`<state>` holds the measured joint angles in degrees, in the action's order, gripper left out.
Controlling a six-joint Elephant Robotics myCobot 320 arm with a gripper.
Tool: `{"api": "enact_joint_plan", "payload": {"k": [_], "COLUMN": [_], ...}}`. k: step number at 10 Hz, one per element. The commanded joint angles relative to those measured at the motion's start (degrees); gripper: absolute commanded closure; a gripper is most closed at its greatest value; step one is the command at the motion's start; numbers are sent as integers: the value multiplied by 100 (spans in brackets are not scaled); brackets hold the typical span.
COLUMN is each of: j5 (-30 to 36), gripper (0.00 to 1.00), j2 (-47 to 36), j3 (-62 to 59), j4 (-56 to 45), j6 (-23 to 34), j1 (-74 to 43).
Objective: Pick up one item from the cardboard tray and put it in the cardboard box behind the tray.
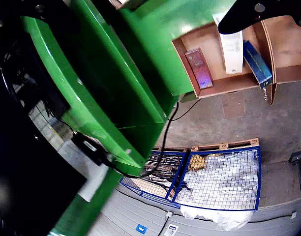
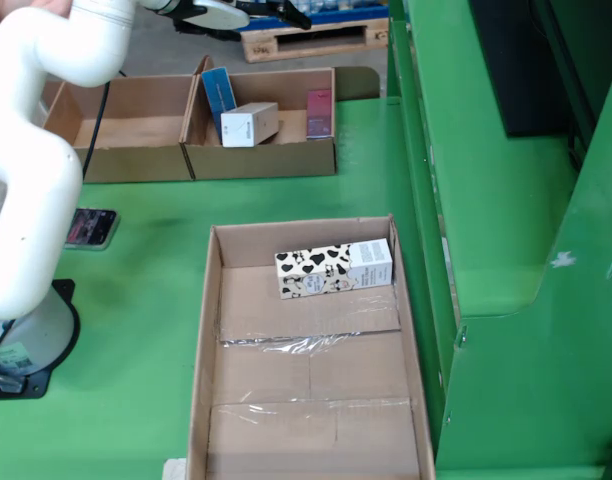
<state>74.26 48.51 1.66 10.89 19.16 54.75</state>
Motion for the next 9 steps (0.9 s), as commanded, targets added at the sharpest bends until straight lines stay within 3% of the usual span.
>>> {"api": "enact_joint_plan", "payload": {"k": [1, 2, 3, 5, 6, 7, 8, 9], "j5": [4026, 4026, 4216, 4216, 4539, 4539, 5001, 5001], "gripper": [0, 0, 0, 0, 0, 0, 0, 0], "j2": [-2491, -2491, -3684, -3684, -4500, -4500, -5026, -5026], "j3": [3091, 3091, 5281, 5281, 6928, 6928, 8320, 8320], "j4": [-1761, -1761, -525, -525, 492, 492, 1491, 1491], "j6": [16, 16, -41, -41, -109, -109, -105, -105], "j1": [-1341, -1341, -1790, -1790, -2342, -2342, -3004, -3004]}}
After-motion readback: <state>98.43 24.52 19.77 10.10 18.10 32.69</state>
